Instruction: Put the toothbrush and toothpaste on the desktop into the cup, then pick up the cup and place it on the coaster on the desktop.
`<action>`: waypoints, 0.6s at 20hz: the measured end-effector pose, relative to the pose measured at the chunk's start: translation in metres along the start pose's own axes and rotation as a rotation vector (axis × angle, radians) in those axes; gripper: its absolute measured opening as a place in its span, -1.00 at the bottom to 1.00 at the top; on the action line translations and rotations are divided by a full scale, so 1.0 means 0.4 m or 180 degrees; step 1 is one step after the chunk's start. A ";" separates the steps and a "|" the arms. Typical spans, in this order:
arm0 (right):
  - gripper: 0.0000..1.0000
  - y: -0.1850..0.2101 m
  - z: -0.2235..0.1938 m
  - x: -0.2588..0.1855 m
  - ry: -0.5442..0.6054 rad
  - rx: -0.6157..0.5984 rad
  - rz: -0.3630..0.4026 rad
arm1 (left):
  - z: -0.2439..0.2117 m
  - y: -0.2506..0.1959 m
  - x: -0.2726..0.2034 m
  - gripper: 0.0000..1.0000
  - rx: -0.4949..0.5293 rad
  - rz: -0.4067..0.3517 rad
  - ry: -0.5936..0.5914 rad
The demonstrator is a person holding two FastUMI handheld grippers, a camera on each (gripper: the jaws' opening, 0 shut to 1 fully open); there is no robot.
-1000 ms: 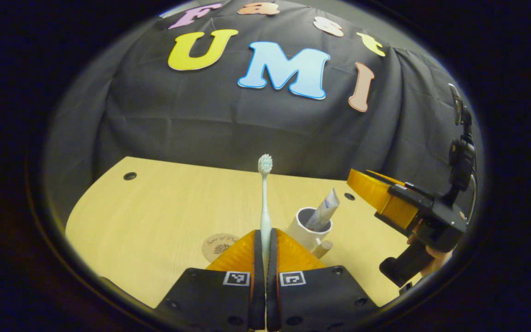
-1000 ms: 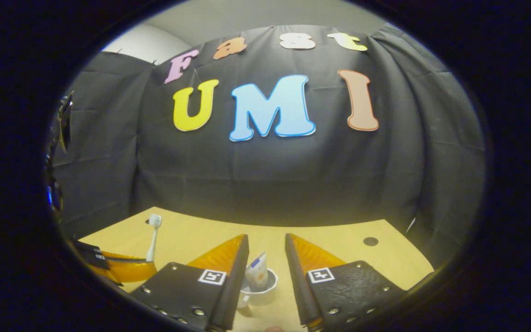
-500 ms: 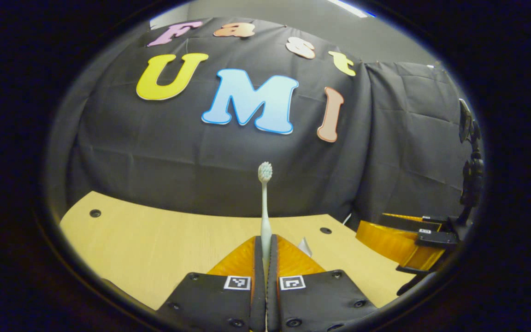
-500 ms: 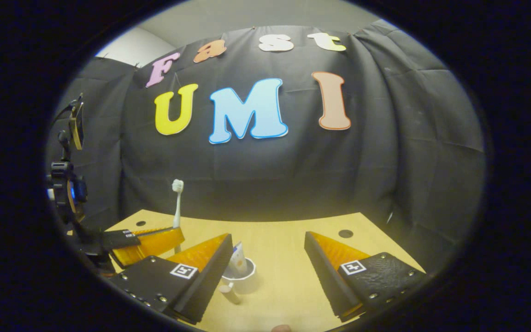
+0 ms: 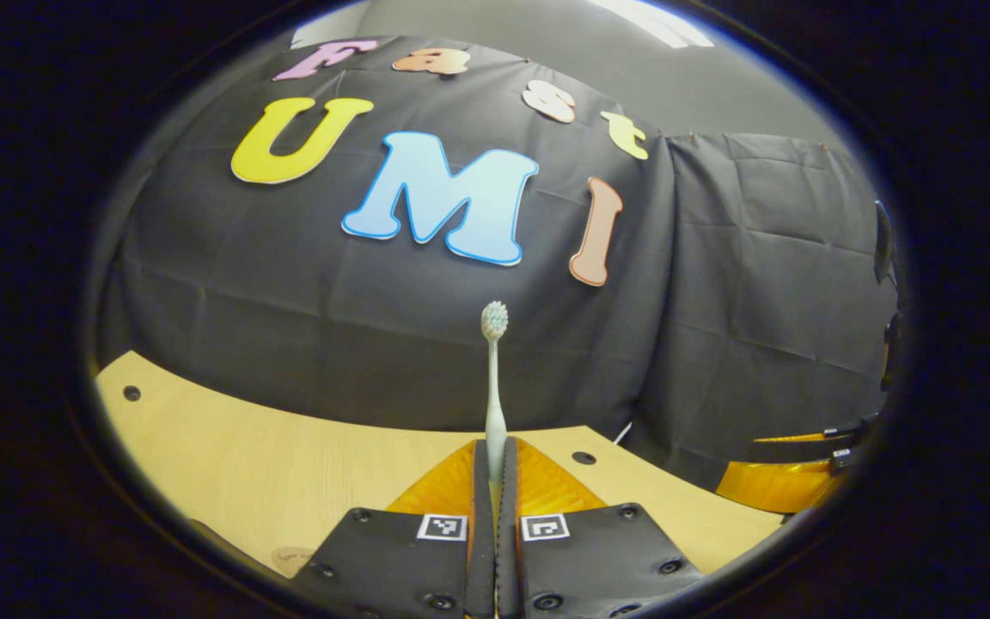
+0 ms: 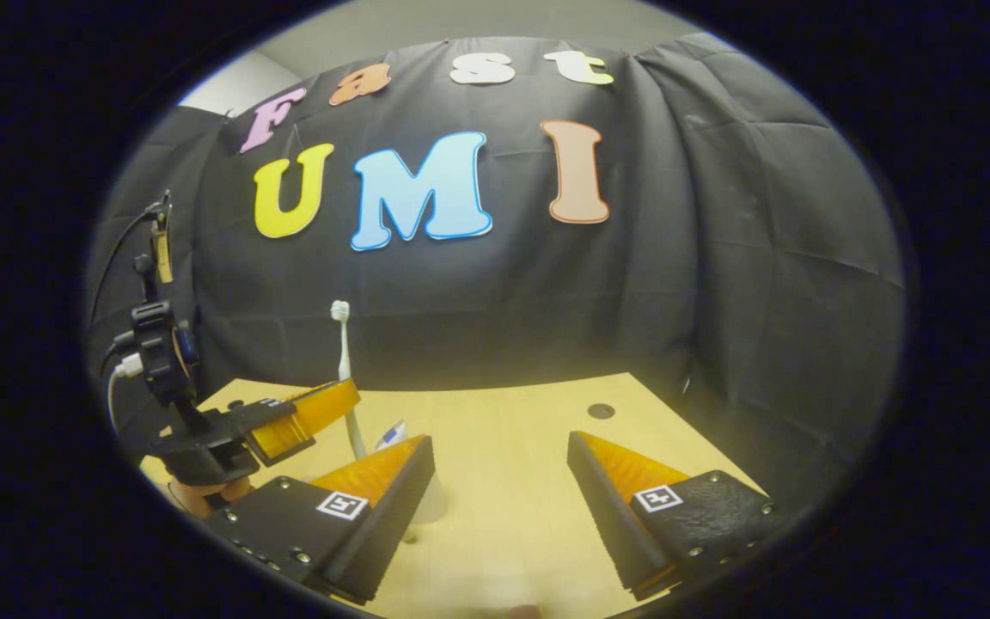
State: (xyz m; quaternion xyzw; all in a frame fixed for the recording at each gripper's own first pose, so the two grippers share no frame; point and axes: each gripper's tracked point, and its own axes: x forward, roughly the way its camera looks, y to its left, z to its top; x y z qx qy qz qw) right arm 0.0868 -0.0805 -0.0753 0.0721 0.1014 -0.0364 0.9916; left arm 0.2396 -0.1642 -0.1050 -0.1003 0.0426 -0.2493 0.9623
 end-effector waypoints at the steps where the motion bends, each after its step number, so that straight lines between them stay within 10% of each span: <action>1: 0.93 0.002 -0.004 -0.001 0.0029 -0.0005 -0.0004 | -0.011 0.003 0.022 -0.83 -0.0006 -0.0014 0.0012; 12: 0.94 0.029 -0.068 -0.007 0.0290 0.0029 0.0068 | -0.151 0.028 0.047 -0.82 0.0022 -0.0010 0.0253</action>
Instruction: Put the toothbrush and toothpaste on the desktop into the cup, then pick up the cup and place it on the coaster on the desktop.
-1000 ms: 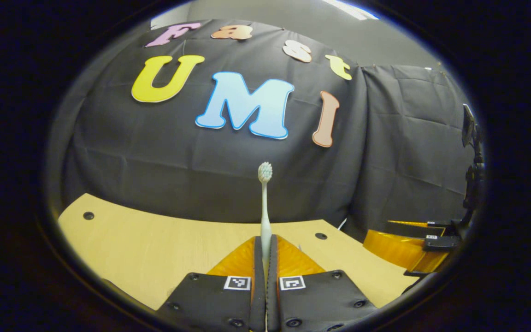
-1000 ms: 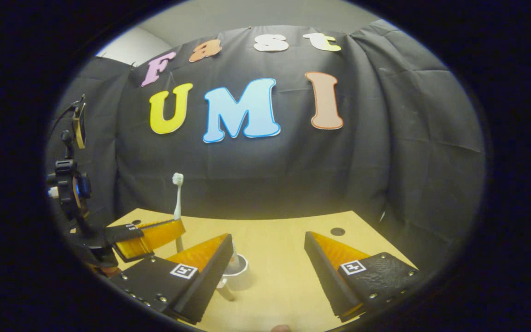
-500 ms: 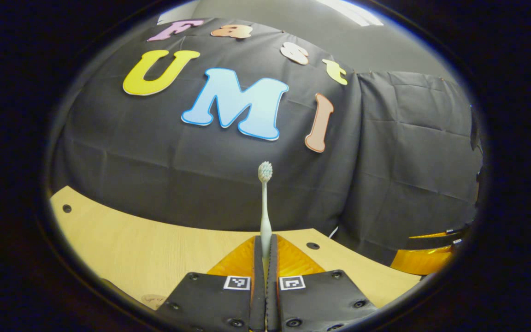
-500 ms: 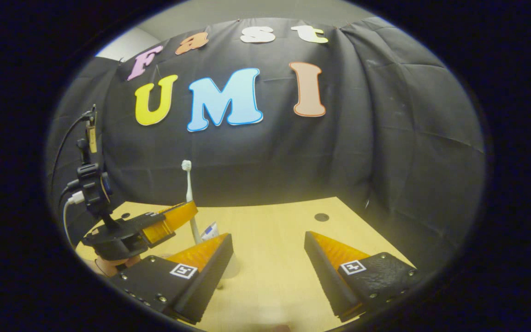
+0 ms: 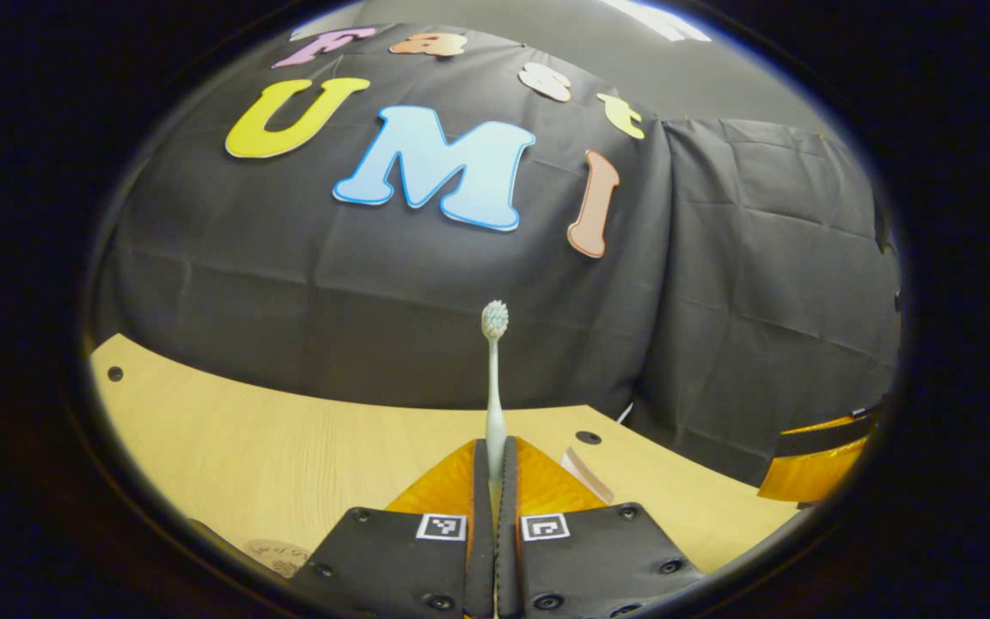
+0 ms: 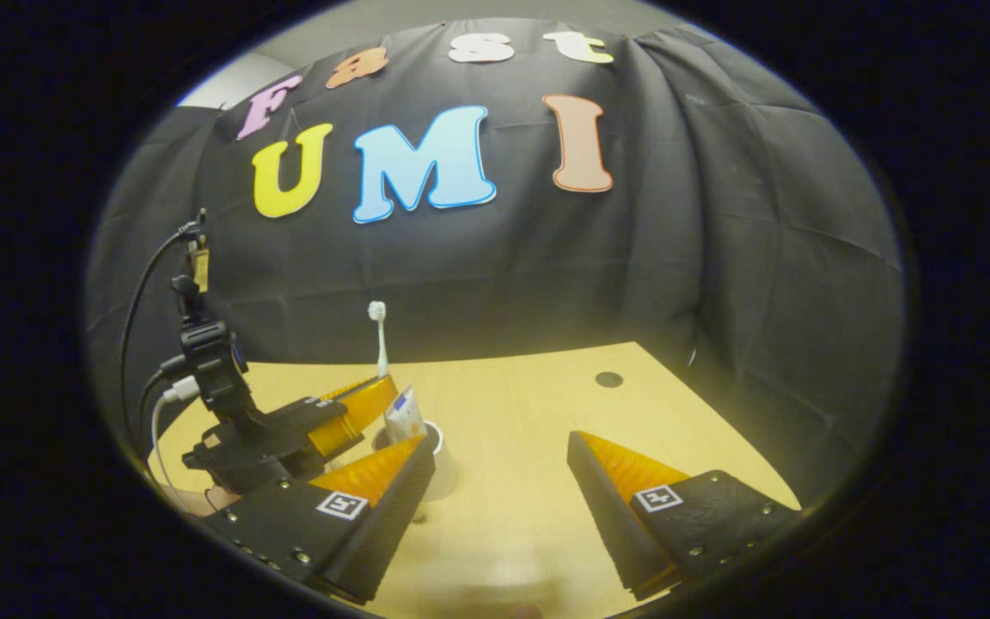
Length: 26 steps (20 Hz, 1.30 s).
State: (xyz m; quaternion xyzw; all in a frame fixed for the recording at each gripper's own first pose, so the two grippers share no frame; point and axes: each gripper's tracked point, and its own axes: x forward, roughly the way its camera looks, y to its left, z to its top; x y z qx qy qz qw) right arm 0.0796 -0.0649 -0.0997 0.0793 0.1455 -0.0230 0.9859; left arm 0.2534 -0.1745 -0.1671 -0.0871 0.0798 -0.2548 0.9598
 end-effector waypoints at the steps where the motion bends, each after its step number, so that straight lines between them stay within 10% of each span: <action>1: 0.94 0.003 -0.001 -0.001 0.0014 -0.0002 0.0010 | -0.015 0.001 -0.003 -0.80 -0.0005 0.0009 0.0049; 10: 0.94 0.016 -0.004 -0.004 0.0057 0.0034 0.0033 | -0.040 -0.015 -0.040 -0.51 0.0080 0.0019 0.0242; 20: 0.93 0.032 0.003 0.012 0.0221 0.0090 0.0040 | -0.009 0.020 -0.142 0.87 0.0070 0.0308 0.0316; 26: 0.93 0.082 -0.021 0.036 0.0480 -0.0013 0.0164 | 0.031 0.032 -0.247 0.92 0.0071 0.0512 0.0309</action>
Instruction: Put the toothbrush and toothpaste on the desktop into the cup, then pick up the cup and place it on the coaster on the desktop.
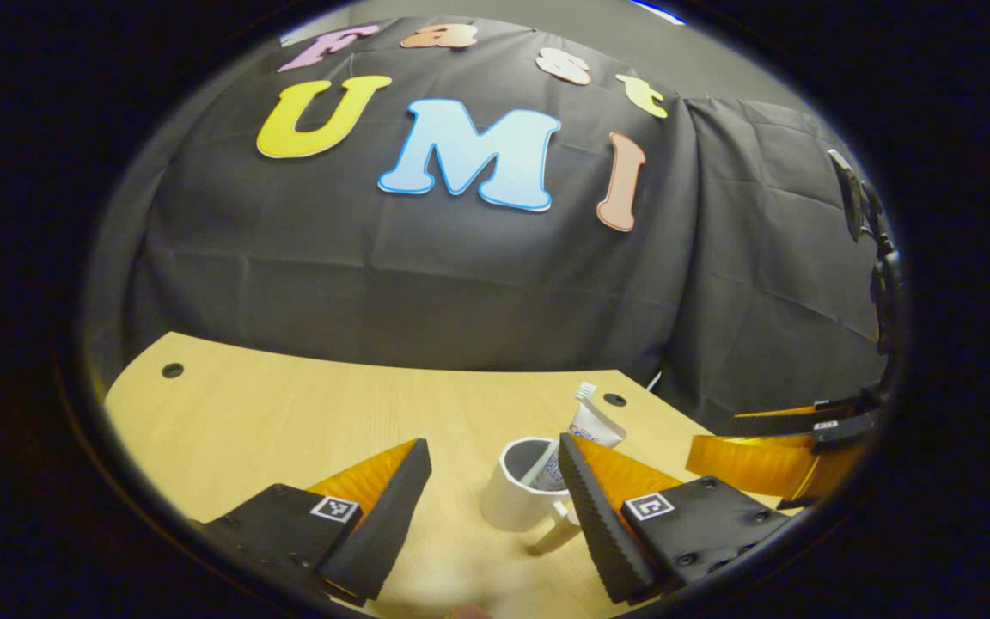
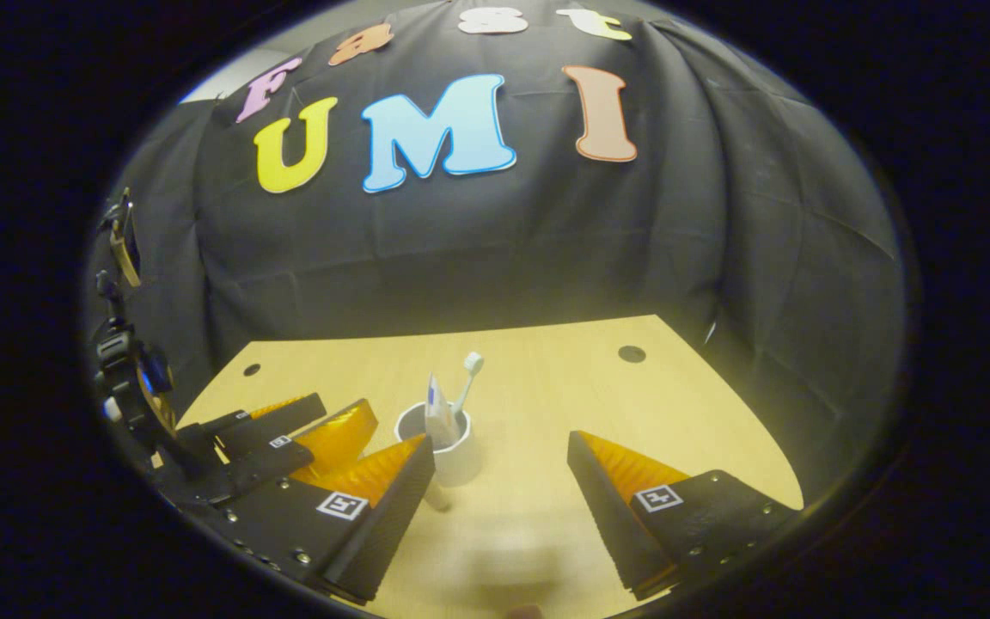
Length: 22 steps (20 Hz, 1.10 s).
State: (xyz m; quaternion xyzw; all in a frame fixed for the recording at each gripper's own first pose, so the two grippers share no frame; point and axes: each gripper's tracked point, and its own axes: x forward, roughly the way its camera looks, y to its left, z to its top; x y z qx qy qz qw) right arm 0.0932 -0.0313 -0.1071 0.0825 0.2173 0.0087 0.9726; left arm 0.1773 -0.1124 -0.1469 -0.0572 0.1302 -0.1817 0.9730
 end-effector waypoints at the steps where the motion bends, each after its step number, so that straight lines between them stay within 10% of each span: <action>1: 0.93 0.011 -0.004 0.006 0.0058 -0.0005 0.0041 | 0.008 0.007 -0.019 0.92 0.0004 0.0036 -0.0014; 13: 0.94 0.129 -0.134 0.104 0.1068 0.0100 0.0301 | 0.059 0.090 -0.190 0.92 -0.0047 0.0468 -0.0018; 22: 0.94 0.125 -0.198 0.193 0.1752 -0.0209 0.0024 | 0.067 0.127 -0.266 0.92 0.0150 0.0607 0.0076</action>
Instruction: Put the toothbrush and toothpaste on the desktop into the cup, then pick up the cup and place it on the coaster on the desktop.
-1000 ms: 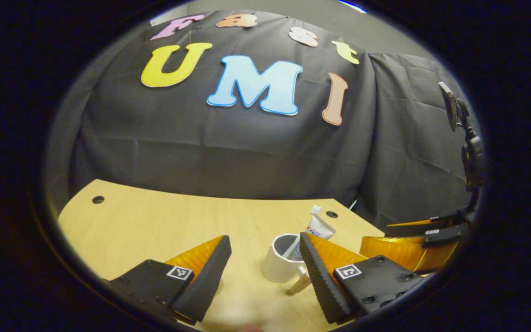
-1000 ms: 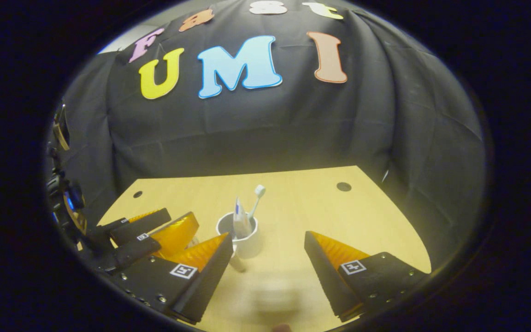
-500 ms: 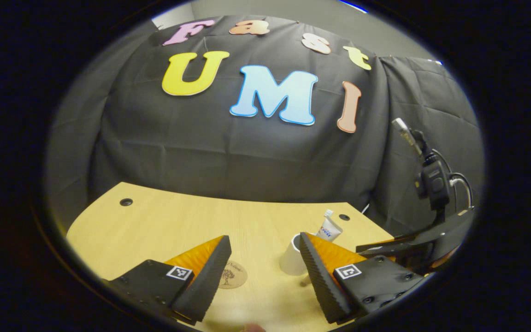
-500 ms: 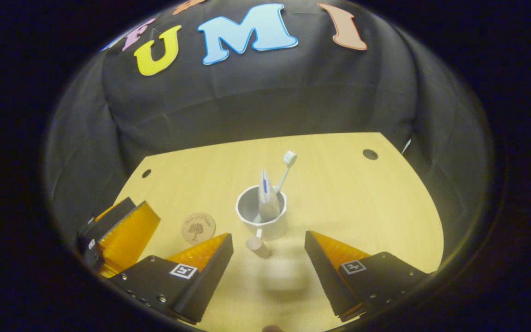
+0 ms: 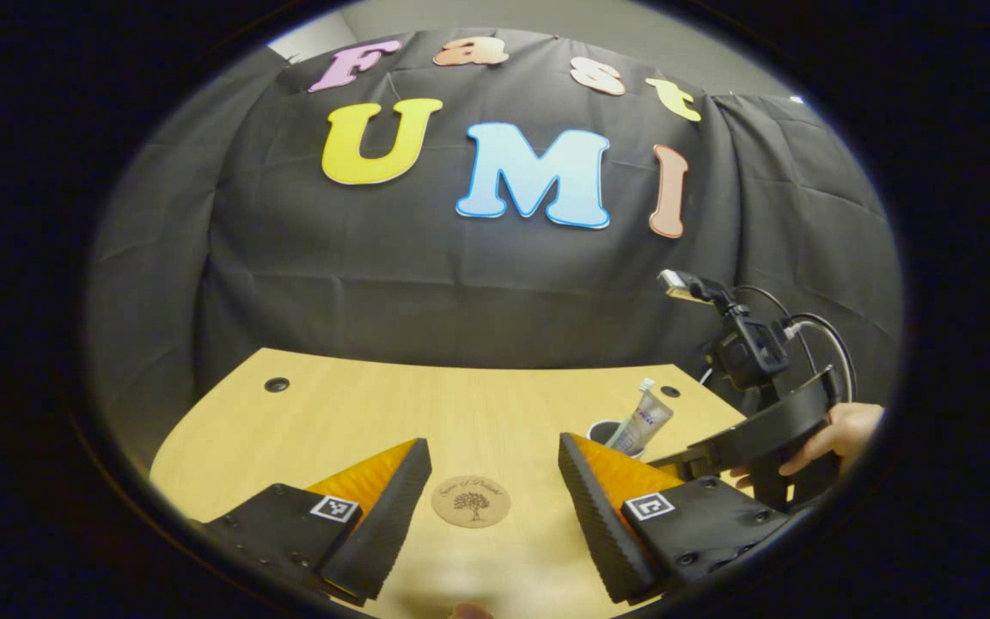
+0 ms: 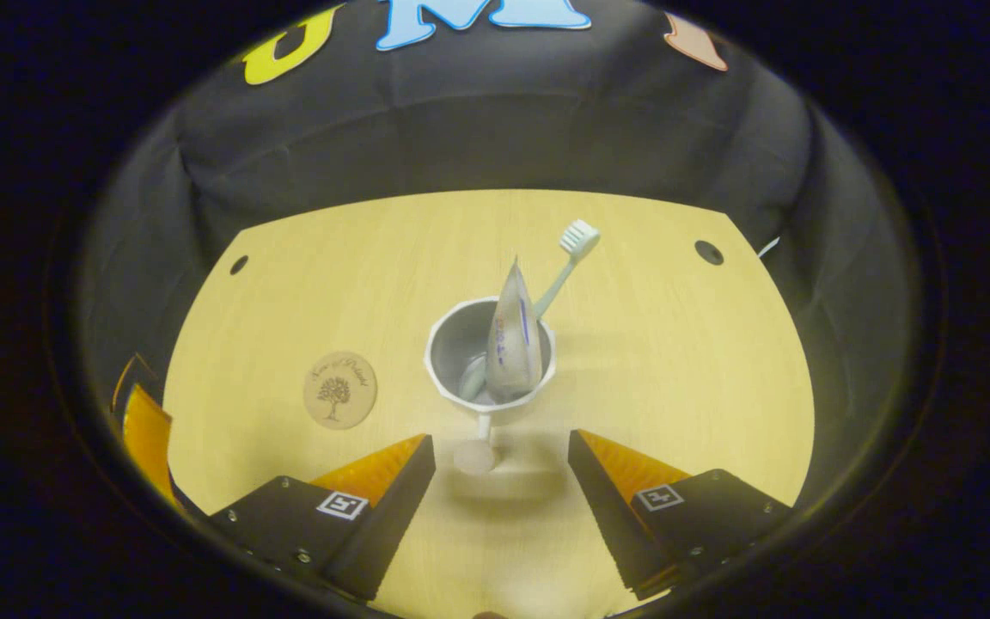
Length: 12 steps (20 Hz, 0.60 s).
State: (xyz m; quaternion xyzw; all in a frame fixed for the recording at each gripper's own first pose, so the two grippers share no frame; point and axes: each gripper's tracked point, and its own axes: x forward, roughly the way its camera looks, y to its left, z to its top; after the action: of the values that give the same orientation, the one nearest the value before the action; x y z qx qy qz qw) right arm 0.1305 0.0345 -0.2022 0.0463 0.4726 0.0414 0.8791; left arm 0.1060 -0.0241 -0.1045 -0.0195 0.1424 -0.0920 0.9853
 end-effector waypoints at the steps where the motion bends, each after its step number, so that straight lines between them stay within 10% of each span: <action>1: 0.94 0.004 0.000 0.009 0.0083 0.0013 0.0003 | -0.002 0.006 -0.003 0.97 0.0042 -0.0024 0.0009; 12: 0.67 0.021 -0.001 0.122 0.0627 0.0034 -0.0076 | -0.011 0.036 -0.007 0.93 -0.0030 -0.0036 0.0105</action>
State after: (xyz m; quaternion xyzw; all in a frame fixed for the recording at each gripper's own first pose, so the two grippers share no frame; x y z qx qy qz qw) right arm 0.1568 0.0487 -0.2417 0.0411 0.5575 0.0327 0.8285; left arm 0.1047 -0.0097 -0.1087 -0.0235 0.1589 -0.0972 0.9822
